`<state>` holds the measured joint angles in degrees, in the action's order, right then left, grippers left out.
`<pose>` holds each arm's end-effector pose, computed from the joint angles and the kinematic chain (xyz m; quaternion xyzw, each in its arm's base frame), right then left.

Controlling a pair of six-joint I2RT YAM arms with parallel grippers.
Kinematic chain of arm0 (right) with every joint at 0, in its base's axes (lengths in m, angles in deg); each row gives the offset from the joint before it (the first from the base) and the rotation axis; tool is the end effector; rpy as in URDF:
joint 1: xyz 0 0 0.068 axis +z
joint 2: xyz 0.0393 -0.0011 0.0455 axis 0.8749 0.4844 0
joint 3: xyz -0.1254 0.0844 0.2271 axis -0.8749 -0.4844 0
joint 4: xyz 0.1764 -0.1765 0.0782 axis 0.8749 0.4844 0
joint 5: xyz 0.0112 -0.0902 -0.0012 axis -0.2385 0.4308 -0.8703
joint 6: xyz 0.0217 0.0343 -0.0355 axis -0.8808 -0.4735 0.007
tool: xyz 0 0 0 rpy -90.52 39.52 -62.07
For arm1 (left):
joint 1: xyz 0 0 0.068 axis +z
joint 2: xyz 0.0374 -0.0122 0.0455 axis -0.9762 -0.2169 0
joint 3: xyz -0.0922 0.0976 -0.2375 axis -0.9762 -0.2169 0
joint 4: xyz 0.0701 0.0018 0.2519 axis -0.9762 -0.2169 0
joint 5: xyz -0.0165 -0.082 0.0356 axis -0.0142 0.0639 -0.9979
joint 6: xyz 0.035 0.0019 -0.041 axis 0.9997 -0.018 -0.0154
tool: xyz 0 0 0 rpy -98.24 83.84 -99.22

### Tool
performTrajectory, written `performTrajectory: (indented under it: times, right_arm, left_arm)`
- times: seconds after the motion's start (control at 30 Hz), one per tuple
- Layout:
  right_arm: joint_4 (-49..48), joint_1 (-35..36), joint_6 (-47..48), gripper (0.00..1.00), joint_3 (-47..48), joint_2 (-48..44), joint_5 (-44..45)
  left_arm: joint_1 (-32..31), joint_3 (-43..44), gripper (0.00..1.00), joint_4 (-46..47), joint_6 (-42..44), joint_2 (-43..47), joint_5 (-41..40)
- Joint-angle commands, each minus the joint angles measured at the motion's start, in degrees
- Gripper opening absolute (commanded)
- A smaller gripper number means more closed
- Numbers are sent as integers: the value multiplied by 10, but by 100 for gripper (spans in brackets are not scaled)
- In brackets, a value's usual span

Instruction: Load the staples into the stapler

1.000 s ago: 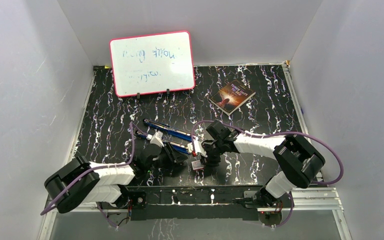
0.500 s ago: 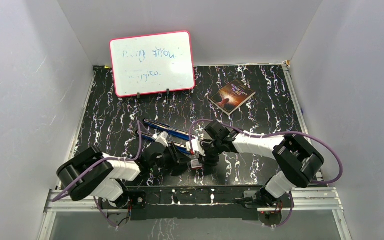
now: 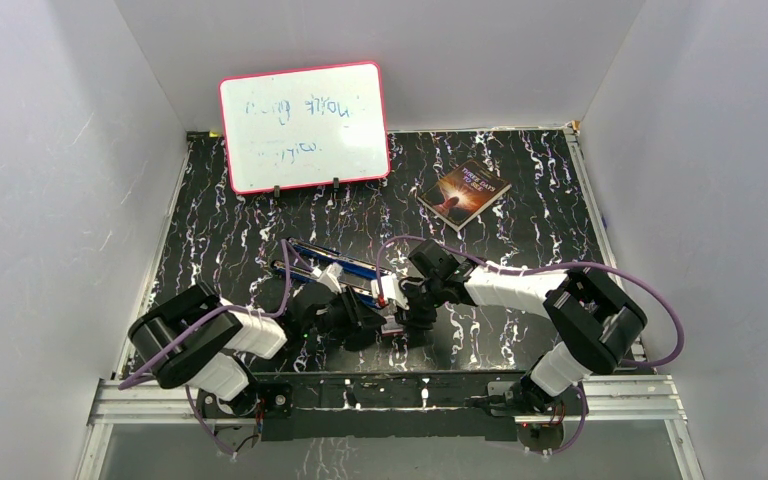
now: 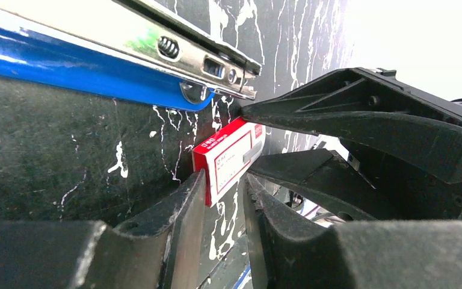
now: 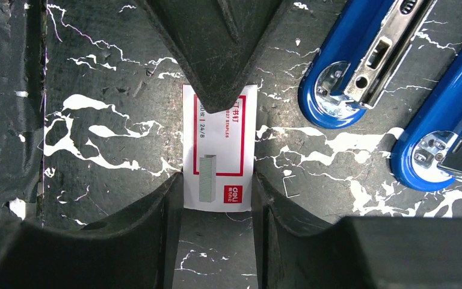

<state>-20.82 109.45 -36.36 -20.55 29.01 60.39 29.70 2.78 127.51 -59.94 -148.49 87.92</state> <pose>0.1749 0.2230 0.1561 -0.7176 0.5980 0.2500 0.2548 0.1465 -0.1721 0.1198 -0.1017 0.8203 -0.5189 0.2180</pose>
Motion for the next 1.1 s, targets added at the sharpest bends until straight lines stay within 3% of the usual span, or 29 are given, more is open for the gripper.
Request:
performTrajectory:
  times: [0.0,0.67,0.87,1.07]
  right_arm:
    - [0,1,-15,44,5,19,27]
    - [-48,9,-13,44,6,17,18]
    - [-60,14,-7,44,6,15,1]
    - [-46,15,-7,49,-1,-5,9]
  left_arm:
    - [2,14,27,26,-1,-15,15]
    - [3,45,23,129,4,-106,78]
    - [2,48,16,135,5,-114,81]
    - [3,37,0,135,7,-96,70]
